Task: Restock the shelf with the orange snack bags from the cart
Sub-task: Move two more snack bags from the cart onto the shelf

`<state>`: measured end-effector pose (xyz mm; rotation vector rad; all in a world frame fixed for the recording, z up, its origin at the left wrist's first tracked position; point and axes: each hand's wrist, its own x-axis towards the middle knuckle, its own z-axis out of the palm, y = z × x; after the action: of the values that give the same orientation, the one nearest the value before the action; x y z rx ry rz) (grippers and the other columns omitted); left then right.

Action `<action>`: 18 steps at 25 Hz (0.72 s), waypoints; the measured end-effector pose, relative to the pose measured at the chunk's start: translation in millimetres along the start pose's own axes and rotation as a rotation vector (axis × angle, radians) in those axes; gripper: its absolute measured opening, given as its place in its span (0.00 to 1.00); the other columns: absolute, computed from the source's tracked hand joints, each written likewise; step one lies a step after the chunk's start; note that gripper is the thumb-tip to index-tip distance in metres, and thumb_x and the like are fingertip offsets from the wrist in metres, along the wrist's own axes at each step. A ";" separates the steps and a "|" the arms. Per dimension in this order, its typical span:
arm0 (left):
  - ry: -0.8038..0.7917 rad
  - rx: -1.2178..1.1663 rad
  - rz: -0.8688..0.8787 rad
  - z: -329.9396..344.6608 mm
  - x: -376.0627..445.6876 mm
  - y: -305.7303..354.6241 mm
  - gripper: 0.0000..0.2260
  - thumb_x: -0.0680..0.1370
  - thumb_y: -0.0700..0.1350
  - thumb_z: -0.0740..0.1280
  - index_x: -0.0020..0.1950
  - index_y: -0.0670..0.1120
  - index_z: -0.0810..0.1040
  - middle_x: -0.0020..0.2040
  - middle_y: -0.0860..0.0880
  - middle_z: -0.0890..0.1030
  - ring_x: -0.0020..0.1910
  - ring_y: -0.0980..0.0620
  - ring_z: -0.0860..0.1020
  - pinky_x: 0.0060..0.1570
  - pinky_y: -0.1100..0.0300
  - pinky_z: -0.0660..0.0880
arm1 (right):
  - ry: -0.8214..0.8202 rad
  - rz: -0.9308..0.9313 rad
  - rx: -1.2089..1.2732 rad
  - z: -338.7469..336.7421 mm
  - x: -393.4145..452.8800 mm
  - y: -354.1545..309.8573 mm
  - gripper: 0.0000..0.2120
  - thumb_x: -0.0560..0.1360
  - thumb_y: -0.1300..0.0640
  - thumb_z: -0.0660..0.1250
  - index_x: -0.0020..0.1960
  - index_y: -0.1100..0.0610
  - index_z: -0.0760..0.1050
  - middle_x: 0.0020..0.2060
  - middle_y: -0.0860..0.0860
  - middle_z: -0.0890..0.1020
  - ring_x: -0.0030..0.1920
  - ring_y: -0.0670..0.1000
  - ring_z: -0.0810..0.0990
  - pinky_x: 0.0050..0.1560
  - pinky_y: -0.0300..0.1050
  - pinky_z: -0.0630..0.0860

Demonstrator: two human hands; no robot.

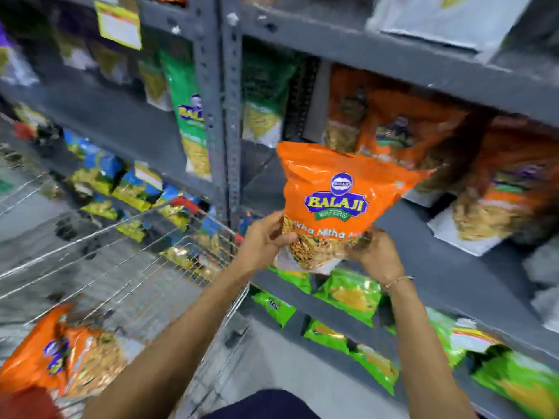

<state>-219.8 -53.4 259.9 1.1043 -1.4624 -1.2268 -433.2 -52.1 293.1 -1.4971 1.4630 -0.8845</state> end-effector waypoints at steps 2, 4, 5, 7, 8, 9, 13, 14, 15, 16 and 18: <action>-0.113 0.037 0.046 45.0 34.7 4.1 0.16 0.73 0.31 0.64 0.61 0.35 0.71 0.56 0.44 0.76 0.45 0.72 0.77 0.50 0.68 0.73 | 0.136 0.030 -0.036 -48.3 -5.6 15.1 0.23 0.62 0.76 0.71 0.56 0.74 0.71 0.53 0.58 0.78 0.37 0.33 0.81 0.34 0.20 0.70; -0.163 0.027 0.049 84.9 66.7 11.7 0.18 0.72 0.35 0.65 0.61 0.36 0.70 0.56 0.44 0.77 0.44 0.69 0.77 0.52 0.67 0.75 | 0.243 0.038 -0.110 -89.6 -2.1 29.1 0.23 0.64 0.73 0.72 0.57 0.70 0.71 0.54 0.62 0.80 0.47 0.49 0.80 0.41 0.31 0.74; -0.195 0.034 0.053 107.0 84.3 14.8 0.19 0.72 0.36 0.65 0.62 0.37 0.70 0.56 0.44 0.77 0.46 0.66 0.78 0.54 0.63 0.75 | 0.296 0.029 -0.137 -111.1 1.7 37.1 0.23 0.64 0.73 0.72 0.58 0.69 0.72 0.54 0.61 0.80 0.48 0.50 0.78 0.41 0.32 0.74; -0.211 0.050 0.046 130.3 110.8 21.3 0.20 0.73 0.35 0.63 0.65 0.37 0.67 0.59 0.42 0.76 0.54 0.56 0.76 0.62 0.53 0.72 | 0.351 0.019 -0.134 -133.2 16.0 45.7 0.25 0.63 0.73 0.73 0.59 0.69 0.71 0.53 0.60 0.80 0.44 0.46 0.78 0.36 0.26 0.73; -0.218 0.061 0.042 140.1 123.7 23.1 0.21 0.74 0.34 0.63 0.66 0.37 0.66 0.62 0.39 0.76 0.58 0.51 0.75 0.65 0.49 0.70 | 0.370 0.021 -0.137 -142.7 22.9 48.7 0.26 0.63 0.73 0.73 0.59 0.69 0.71 0.53 0.61 0.80 0.43 0.46 0.79 0.36 0.29 0.73; -0.228 0.072 0.032 151.4 135.9 24.8 0.21 0.75 0.34 0.63 0.67 0.38 0.65 0.64 0.38 0.75 0.61 0.48 0.74 0.66 0.47 0.69 | 0.390 0.023 -0.140 -153.4 30.5 54.2 0.26 0.63 0.71 0.74 0.59 0.69 0.71 0.54 0.63 0.80 0.45 0.48 0.80 0.39 0.35 0.74; -0.258 0.051 -0.037 181.5 159.2 22.5 0.22 0.76 0.34 0.61 0.70 0.40 0.62 0.66 0.38 0.73 0.62 0.47 0.73 0.64 0.53 0.69 | 0.402 0.068 -0.145 -178.9 47.1 73.3 0.27 0.62 0.68 0.76 0.59 0.67 0.71 0.55 0.65 0.80 0.53 0.60 0.79 0.49 0.47 0.73; -0.262 0.039 -0.047 185.4 162.0 20.3 0.23 0.77 0.34 0.61 0.71 0.41 0.61 0.67 0.39 0.73 0.62 0.49 0.73 0.64 0.54 0.69 | 0.404 0.083 -0.138 -180.2 49.1 76.8 0.27 0.63 0.68 0.76 0.59 0.66 0.71 0.55 0.64 0.80 0.54 0.61 0.79 0.50 0.47 0.74; -0.263 0.029 -0.059 189.6 163.7 18.7 0.23 0.77 0.35 0.61 0.71 0.42 0.61 0.67 0.40 0.73 0.62 0.50 0.72 0.65 0.54 0.69 | 0.406 0.096 -0.123 -181.8 51.2 80.9 0.26 0.63 0.68 0.76 0.59 0.65 0.71 0.55 0.64 0.80 0.54 0.63 0.79 0.52 0.49 0.75; -0.261 0.019 -0.063 191.1 164.5 17.2 0.23 0.77 0.36 0.60 0.71 0.43 0.60 0.68 0.41 0.72 0.63 0.50 0.72 0.66 0.54 0.68 | 0.404 0.109 -0.112 -181.6 52.2 81.6 0.26 0.63 0.67 0.75 0.59 0.64 0.71 0.53 0.65 0.80 0.54 0.64 0.79 0.54 0.53 0.77; -0.266 0.045 -0.053 191.1 164.4 14.0 0.22 0.78 0.38 0.60 0.72 0.45 0.60 0.70 0.43 0.71 0.67 0.49 0.70 0.68 0.53 0.66 | 0.387 0.126 -0.112 -180.8 52.6 83.3 0.26 0.65 0.65 0.75 0.59 0.64 0.70 0.52 0.63 0.80 0.53 0.62 0.78 0.57 0.56 0.75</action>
<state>-439.6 -177.4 269.6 1.0455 -1.6747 -1.4271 -628.1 -117.8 284.8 -1.3439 1.8930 -1.0709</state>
